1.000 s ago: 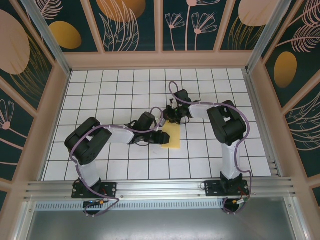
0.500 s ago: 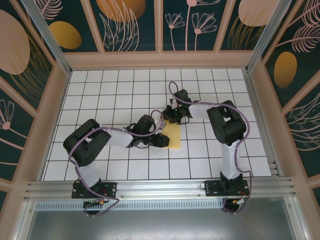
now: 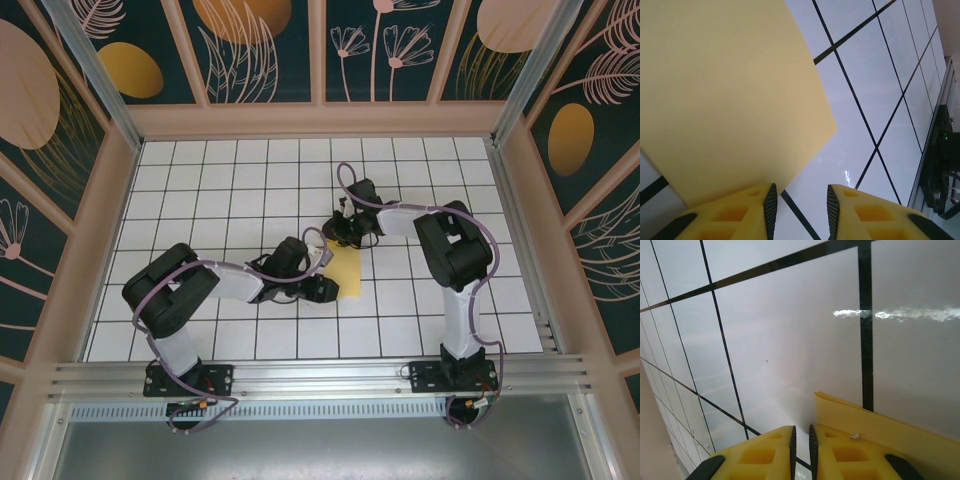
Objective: Fold a paper plane with a square sheet of paper (fold left side to right side)
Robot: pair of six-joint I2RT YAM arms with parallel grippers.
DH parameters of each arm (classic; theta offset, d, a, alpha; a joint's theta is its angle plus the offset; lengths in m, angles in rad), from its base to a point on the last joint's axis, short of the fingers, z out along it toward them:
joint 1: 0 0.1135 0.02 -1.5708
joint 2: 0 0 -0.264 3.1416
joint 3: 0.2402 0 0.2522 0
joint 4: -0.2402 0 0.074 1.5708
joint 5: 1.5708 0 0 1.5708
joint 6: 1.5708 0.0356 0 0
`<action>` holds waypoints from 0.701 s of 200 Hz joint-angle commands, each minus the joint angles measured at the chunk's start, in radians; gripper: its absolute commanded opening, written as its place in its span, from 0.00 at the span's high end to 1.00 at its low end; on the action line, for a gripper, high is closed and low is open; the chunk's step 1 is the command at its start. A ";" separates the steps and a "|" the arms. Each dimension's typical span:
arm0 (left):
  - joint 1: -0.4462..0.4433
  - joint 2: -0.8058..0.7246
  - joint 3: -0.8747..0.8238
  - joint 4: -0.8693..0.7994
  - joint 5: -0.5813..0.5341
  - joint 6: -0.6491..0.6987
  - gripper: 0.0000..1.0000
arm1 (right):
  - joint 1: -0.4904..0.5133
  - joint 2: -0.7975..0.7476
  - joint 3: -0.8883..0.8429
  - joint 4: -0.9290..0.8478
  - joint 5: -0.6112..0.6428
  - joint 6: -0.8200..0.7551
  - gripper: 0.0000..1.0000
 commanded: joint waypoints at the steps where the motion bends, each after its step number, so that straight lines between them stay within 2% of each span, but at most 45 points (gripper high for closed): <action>1: -0.036 0.017 -0.064 -0.075 0.060 -0.045 0.64 | 0.019 0.074 -0.009 -0.078 0.062 -0.017 0.80; 41: -0.035 -0.045 -0.081 -0.042 0.073 -0.063 0.62 | 0.020 0.061 -0.003 -0.046 0.030 -0.015 0.79; 80: -0.033 -0.220 -0.022 -0.093 0.051 -0.044 0.56 | 0.011 -0.022 0.054 -0.030 0.014 -0.048 0.74; 114: 0.009 -0.289 0.023 -0.156 -0.061 -0.048 0.48 | -0.022 -0.141 0.085 -0.090 0.063 -0.091 0.55; 140: 0.064 -0.303 0.009 -0.138 -0.151 -0.105 0.46 | -0.066 -0.274 -0.008 -0.136 0.116 -0.112 0.48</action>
